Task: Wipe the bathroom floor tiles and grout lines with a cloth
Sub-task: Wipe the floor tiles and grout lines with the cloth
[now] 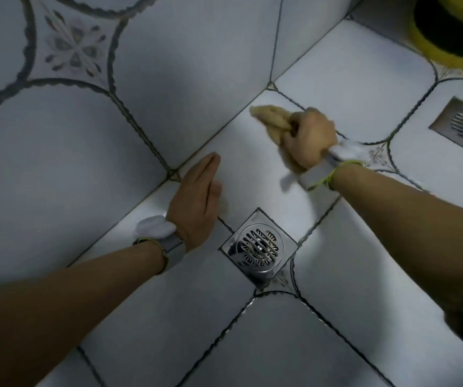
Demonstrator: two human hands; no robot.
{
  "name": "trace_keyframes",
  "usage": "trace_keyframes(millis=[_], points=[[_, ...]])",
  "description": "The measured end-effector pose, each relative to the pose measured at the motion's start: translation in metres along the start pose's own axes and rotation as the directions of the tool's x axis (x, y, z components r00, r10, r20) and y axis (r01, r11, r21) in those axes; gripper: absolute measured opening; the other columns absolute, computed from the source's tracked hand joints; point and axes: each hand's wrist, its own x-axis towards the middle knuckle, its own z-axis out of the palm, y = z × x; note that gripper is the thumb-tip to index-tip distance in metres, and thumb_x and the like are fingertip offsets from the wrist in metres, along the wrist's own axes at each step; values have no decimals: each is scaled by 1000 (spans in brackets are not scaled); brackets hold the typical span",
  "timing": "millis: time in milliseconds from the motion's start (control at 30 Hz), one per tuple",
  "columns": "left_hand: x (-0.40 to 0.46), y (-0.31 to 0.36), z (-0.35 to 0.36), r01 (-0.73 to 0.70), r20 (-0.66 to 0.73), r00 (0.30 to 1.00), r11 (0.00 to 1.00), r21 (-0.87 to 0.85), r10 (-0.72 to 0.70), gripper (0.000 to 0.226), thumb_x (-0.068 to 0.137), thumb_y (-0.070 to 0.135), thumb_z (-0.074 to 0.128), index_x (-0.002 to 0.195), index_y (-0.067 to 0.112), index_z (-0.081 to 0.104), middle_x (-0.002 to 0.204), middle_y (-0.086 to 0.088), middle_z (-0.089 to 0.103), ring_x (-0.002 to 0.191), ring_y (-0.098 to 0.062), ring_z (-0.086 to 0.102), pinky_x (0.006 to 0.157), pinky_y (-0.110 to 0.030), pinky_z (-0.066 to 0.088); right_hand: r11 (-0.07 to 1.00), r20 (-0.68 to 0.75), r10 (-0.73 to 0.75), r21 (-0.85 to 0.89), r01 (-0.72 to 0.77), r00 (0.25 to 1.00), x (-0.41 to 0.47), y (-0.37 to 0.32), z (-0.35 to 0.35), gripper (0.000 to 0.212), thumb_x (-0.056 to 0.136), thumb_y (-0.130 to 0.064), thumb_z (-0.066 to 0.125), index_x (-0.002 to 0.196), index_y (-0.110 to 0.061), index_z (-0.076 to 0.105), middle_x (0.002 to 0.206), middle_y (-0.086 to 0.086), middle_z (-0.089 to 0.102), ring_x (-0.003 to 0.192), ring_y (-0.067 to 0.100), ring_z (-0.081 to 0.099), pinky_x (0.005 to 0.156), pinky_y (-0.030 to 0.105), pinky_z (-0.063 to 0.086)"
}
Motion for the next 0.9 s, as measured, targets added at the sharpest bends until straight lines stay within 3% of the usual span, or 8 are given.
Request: trace_keyframes(millis=[67, 133, 267, 333, 433, 600, 800, 900], points=[[5, 4, 5, -16, -15, 1000, 999, -41, 15, 51, 98, 23, 30, 145, 3, 30, 153, -7, 28, 138, -8, 21, 112, -7, 6, 979, -60, 198, 54, -195, 978, 38, 6, -6, 16, 85, -20, 52, 92, -11, 64, 102, 14, 64, 89, 32, 62, 72, 33, 43], [7, 5, 8, -2, -23, 1000, 997, -83, 0, 54, 96, 26, 29, 146, 4, 29, 153, -5, 27, 137, -5, 19, 111, -6, 6, 980, -47, 194, 53, -192, 980, 37, -13, -1, 19, 89, -24, 51, 99, -14, 64, 99, 10, 62, 88, 29, 62, 69, 30, 39], [9, 0, 7, 17, -26, 999, 999, -45, -19, 54, 96, 24, 29, 146, 5, 28, 154, -7, 26, 140, -10, 20, 112, -7, 6, 955, 167, -296, 74, 288, 940, -40, -60, 17, 32, 88, -29, 55, 119, -25, 62, 102, 5, 56, 89, 26, 58, 72, 34, 42], [7, -3, 0, 21, -12, 1000, 1000, 10, -21, 50, 99, 19, 33, 146, 4, 29, 154, -10, 27, 142, -18, 24, 115, -16, 11, 918, 231, -397, 122, 378, 888, -57, -52, 9, 35, 87, -28, 57, 122, -28, 62, 104, 3, 56, 92, 25, 57, 78, 40, 47], [-1, -5, -7, 4, 97, 995, 992, 123, -16, 48, 99, 9, 41, 145, 2, 30, 153, -11, 28, 142, -24, 26, 118, -27, 15, 949, 192, -306, -14, 314, 933, -22, -18, -6, 27, 88, -27, 56, 110, -17, 66, 105, 10, 58, 98, 33, 58, 84, 43, 47], [-13, -1, -6, 27, 232, 967, 949, 314, -104, 52, 101, 16, 37, 149, 5, 19, 158, -9, 14, 146, -20, 14, 118, -23, 4, 990, -61, 130, -41, -133, 990, 16, 18, -11, 28, 89, -24, 53, 108, -10, 68, 112, 15, 64, 102, 34, 60, 78, 34, 41], [11, 25, -3, 39, 155, 984, 952, 305, -91, 50, 100, 14, 37, 148, 4, 24, 157, -10, 21, 144, -21, 21, 117, -22, 10, 920, 161, -375, 188, 345, 913, -128, 9, -4, 36, 89, -32, 59, 124, -31, 61, 99, 1, 54, 81, 25, 58, 66, 33, 45], [16, 32, 11, -22, 227, 972, 942, 335, -58, 51, 100, 16, 39, 148, 6, 26, 157, -8, 22, 144, -20, 21, 116, -24, 13, 901, 161, -414, 215, 377, 896, -132, 49, -15, 33, 85, -32, 59, 118, -31, 61, 93, -1, 51, 74, 24, 58, 63, 30, 41]])
